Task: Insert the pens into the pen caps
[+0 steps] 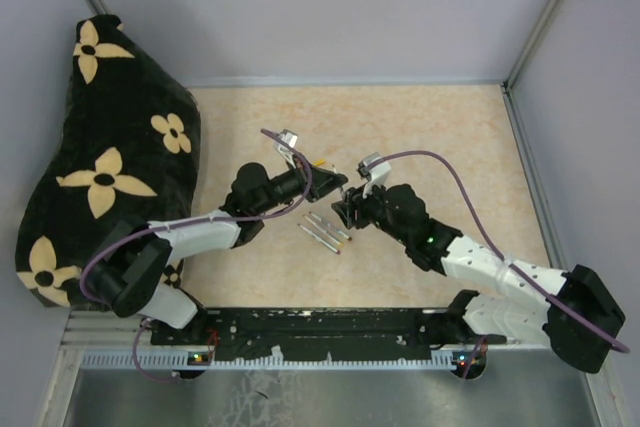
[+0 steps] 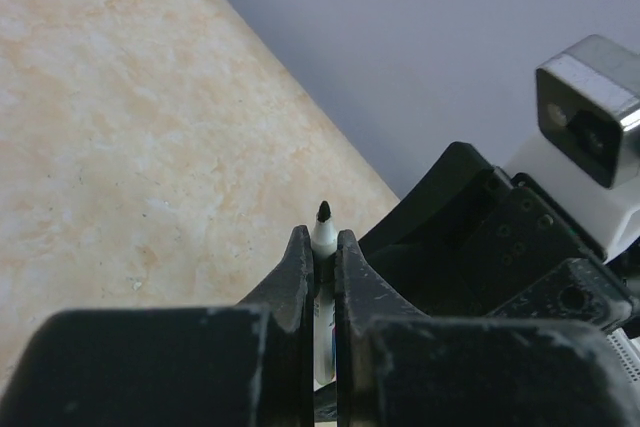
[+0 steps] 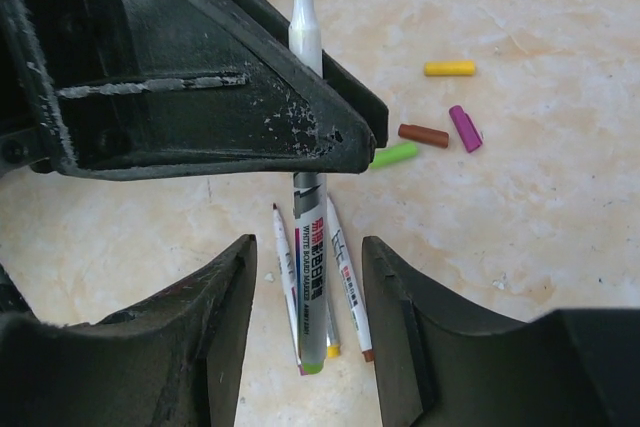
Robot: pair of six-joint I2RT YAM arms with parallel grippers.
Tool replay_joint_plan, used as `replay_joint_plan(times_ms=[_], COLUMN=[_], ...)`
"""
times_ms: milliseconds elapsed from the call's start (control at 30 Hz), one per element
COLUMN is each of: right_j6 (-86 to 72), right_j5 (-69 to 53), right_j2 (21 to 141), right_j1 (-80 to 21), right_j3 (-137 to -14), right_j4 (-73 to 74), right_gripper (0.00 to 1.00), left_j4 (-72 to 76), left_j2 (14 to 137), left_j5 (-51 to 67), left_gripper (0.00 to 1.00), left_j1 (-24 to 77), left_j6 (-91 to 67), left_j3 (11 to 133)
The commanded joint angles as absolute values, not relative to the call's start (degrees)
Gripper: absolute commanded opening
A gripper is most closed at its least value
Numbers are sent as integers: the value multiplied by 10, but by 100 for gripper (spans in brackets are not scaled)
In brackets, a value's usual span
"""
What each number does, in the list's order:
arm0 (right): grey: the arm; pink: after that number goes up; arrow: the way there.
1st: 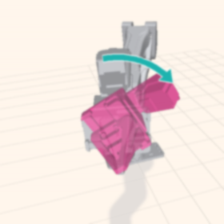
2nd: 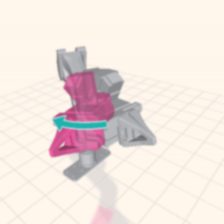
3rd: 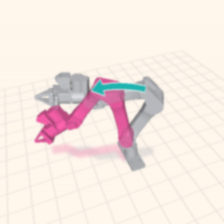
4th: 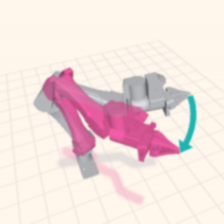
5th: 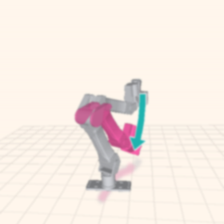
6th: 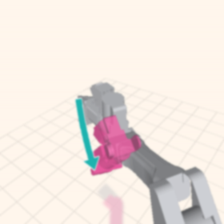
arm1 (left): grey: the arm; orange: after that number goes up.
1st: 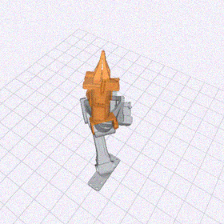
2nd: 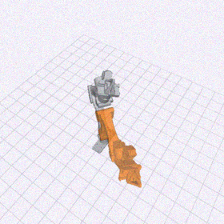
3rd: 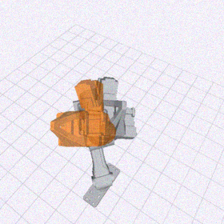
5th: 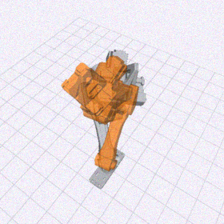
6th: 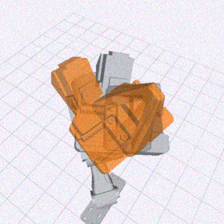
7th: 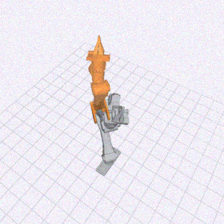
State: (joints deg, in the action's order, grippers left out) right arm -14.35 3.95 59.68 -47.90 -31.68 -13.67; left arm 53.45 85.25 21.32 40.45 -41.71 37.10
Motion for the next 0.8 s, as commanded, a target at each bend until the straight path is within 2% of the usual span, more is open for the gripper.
replay_joint_plan(times_ms=[0,367,467,667,700,767], right_j6=[-147,-148,-148,-149,-151,-159], right_j5=[41,40,40,42,44,52], right_j2=[610,613,615,621,622,625], right_j1=[-486,-486,-486,-487,-486,-486], right_j3=[-351,-354,-354,-354,-355,-355], right_j4=[-141,-136,-136,-136,-135,-129], right_gripper=[45,31,24,0,0,0], left_j4=[512,410,405,399,395,389], left_j2=[848,829,828,829,830,828], left_j5=[206,170,166,163,163,156], left_gripper=[0,0,0,2,13,48], left_j1=[417,438,439,441,441,441], left_j6=[-385,-314,-309,-304,-303,-299], left_j3=[403,434,435,440,441,441])
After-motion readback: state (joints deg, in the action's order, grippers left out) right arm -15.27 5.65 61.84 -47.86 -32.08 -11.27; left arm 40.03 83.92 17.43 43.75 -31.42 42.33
